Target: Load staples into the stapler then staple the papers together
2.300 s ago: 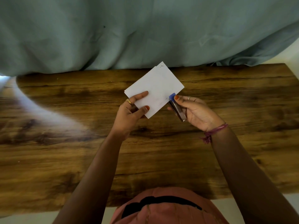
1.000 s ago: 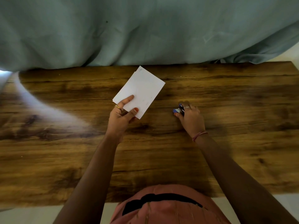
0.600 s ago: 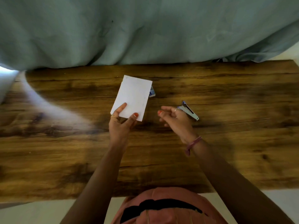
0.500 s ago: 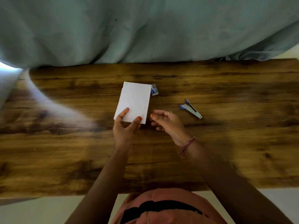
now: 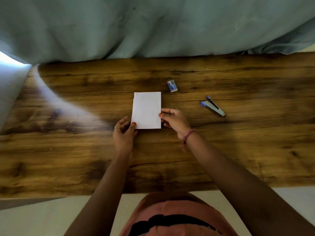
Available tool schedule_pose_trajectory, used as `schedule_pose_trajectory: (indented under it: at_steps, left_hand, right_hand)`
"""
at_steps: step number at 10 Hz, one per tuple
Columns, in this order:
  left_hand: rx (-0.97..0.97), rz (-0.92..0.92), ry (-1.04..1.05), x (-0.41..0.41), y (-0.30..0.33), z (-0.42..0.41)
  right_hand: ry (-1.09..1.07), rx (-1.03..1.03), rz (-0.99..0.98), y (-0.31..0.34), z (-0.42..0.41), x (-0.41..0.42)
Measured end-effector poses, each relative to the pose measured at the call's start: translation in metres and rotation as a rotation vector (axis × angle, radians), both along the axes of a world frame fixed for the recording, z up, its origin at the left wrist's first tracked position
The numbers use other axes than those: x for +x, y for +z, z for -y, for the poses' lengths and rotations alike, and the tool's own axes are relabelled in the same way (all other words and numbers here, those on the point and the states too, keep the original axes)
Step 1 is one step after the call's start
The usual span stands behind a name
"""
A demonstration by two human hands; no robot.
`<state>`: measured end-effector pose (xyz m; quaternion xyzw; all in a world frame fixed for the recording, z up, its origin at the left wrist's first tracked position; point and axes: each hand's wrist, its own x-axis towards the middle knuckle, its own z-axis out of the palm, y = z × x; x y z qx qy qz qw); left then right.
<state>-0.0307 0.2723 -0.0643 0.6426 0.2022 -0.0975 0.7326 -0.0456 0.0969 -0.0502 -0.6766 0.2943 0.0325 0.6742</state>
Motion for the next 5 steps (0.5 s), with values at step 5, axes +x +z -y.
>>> schedule_pose_trajectory:
  at_steps: [5]
  left_hand:
    - [0.525,0.113,-0.158,0.027,-0.009,-0.008]
  right_hand:
    - [-0.016,-0.461,-0.039,0.0,-0.014,0.022]
